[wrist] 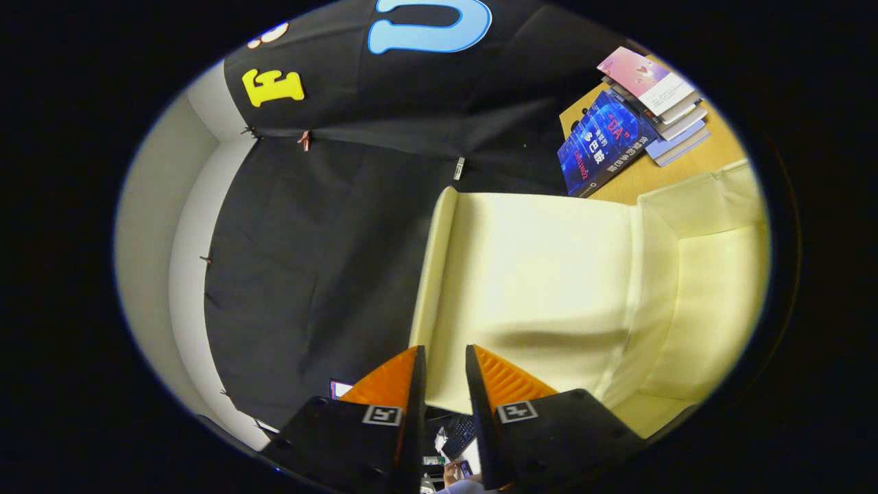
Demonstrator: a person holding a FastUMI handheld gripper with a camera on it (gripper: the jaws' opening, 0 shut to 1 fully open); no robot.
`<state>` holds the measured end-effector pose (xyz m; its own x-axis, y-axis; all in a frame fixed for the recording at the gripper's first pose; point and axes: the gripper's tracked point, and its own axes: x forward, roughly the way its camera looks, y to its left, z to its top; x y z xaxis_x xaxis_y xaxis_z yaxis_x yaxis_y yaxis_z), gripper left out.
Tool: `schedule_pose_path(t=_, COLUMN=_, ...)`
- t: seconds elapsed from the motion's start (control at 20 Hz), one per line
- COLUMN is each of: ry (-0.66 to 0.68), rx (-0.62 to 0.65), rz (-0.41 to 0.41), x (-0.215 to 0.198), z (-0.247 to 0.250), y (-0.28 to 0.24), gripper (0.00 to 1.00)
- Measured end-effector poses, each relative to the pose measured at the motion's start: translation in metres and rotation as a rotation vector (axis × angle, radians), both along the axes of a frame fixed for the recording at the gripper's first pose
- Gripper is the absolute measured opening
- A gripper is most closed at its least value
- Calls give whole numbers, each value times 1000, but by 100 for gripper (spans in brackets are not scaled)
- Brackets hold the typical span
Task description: Open the storage box then place both shoes into the box .Put the left shoe in first, then the right shoe, with the right side of both shoes facing outward in a uniform manner.
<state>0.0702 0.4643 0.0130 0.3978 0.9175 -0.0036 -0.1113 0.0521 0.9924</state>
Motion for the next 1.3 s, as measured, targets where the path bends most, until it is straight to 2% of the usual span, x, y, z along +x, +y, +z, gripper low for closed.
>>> schedule_pose_path(t=0.2, ry=19, rx=-18, rz=-3, x=4, z=-11, y=3, gripper=71)
schedule_pose_path(t=0.3, ry=25, rx=-14, rz=-10, x=5, z=-12, y=-2, gripper=81)
schedule_pose_path(t=0.4, ry=17, rx=-26, rz=-13, x=3, z=-13, y=-9, gripper=86)
schedule_pose_path(t=0.6, ry=-16, rx=-73, rz=-38, x=-4, z=-16, y=-37, gripper=86)
schedule_pose_path(t=0.95, ry=-71, rx=-296, rz=-125, x=-16, z=-52, y=-122, gripper=90)
schedule_pose_path(t=1.1, ry=-108, rx=-406, rz=-180, x=-24, z=-67, y=-169, gripper=95)
schedule_pose_path(t=1.3, ry=-132, rx=-542, rz=-244, x=-38, z=-88, y=-232, gripper=96)
